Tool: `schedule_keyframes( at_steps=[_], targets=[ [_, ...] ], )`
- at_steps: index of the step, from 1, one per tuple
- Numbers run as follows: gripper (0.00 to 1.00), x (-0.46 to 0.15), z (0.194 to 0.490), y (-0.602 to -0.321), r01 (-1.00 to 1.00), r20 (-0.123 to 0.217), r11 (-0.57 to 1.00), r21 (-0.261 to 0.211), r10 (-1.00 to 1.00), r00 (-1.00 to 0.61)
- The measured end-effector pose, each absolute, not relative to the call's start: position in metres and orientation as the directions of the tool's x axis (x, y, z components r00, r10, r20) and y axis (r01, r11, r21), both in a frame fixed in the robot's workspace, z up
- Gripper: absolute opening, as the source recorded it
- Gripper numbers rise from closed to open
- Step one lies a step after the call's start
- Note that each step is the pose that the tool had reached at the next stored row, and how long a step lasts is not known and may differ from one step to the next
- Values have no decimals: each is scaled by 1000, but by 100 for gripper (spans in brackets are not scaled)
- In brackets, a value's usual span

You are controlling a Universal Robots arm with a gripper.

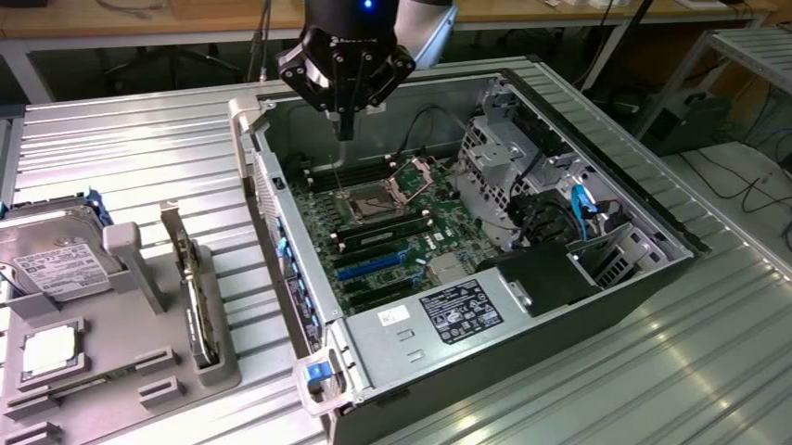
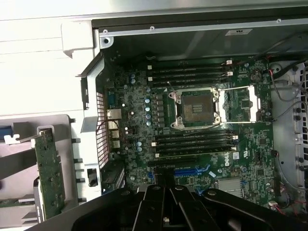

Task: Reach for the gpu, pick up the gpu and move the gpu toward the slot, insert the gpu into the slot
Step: 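Reach for the gpu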

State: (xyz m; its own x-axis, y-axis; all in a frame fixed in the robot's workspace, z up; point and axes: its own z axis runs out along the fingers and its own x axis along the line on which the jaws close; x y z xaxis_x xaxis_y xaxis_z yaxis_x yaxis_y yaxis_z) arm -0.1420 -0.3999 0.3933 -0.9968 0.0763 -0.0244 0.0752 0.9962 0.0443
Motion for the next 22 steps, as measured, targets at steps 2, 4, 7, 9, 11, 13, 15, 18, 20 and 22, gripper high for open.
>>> schedule_keyframes(
  at_steps=[2,4,7,9,11,13,15,18,20,22],
  targets=[
    [11,-143,393,-400,75,-24,996,44,76,-997],
    [11,-145,393,-400,75,-24,996,44,76,-997],
    [11,-147,393,-400,75,-24,996,44,76,-997],
    [11,-148,393,-401,75,-24,996,44,76,-997],
    [11,-150,393,-401,75,-24,996,44,76,-997],
    [11,-151,393,-401,75,-24,996,44,76,-997],
    [11,-153,393,-401,75,-24,996,44,76,-997],
    [11,-155,393,-401,75,-24,996,44,76,-997],
    [11,-156,393,-401,75,-24,996,44,76,-997],
    [11,-158,393,-401,75,-24,996,44,76,-997]
  ],
)
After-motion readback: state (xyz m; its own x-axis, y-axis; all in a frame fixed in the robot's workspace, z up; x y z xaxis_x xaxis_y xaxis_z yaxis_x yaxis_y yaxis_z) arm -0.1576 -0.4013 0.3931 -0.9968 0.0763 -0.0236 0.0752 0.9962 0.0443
